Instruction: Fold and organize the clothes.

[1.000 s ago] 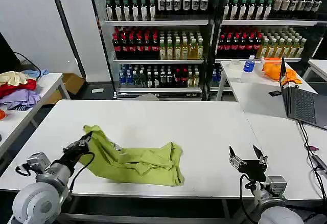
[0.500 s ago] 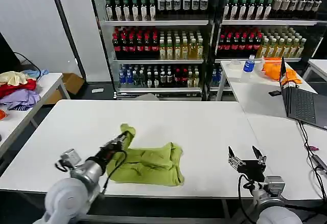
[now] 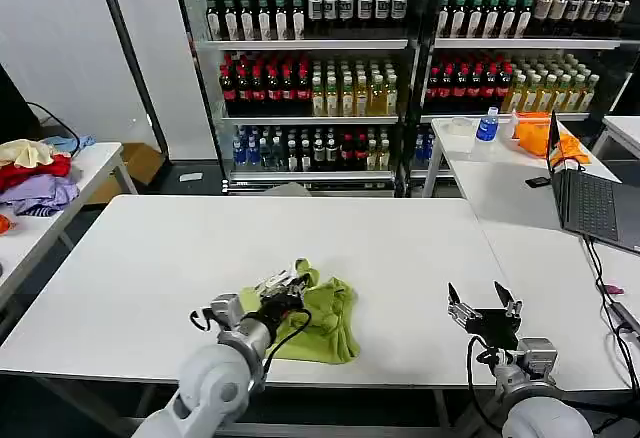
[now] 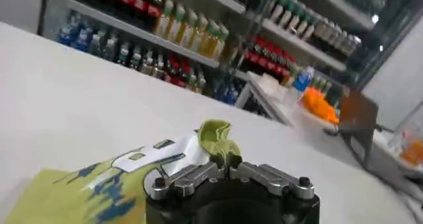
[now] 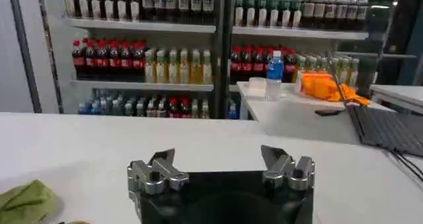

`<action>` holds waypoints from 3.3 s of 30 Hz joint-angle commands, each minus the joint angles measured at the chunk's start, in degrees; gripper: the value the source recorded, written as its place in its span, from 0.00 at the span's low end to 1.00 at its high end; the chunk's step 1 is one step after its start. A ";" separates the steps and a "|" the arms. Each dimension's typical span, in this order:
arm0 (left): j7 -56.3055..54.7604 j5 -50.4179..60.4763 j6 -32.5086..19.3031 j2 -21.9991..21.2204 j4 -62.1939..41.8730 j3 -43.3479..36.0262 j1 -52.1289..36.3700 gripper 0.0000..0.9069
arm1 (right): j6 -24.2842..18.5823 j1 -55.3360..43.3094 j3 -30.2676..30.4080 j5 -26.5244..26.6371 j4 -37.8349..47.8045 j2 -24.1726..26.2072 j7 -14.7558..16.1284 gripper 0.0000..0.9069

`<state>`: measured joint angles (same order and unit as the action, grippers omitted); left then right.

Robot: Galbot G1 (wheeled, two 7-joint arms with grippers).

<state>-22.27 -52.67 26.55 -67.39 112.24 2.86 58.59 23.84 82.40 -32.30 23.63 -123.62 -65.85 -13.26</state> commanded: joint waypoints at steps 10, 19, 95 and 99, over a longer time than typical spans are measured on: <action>11.01 4.69 1.01 -0.44 2.30 -0.55 0.58 1.00 | 0.68 -5.46 0.02 1.63 2.85 1.14 -0.08 1.00; 10.50 5.81 1.07 10.47 3.56 19.16 11.73 1.00 | 0.54 -4.84 1.01 1.69 3.13 0.82 -0.09 1.00; 13.71 -30.25 6.59 11.02 -1.53 46.20 15.15 0.03 | 2.49 5.90 -6.97 4.55 -6.57 2.43 -0.37 1.00; 14.74 -30.98 6.72 24.12 -5.24 55.64 14.40 0.03 | 2.43 4.72 -7.19 5.52 -6.49 2.70 -0.38 1.00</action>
<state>-9.03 -80.15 33.09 -65.48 108.60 37.22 73.04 26.35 87.87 -39.22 28.11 -130.06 -63.21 -13.66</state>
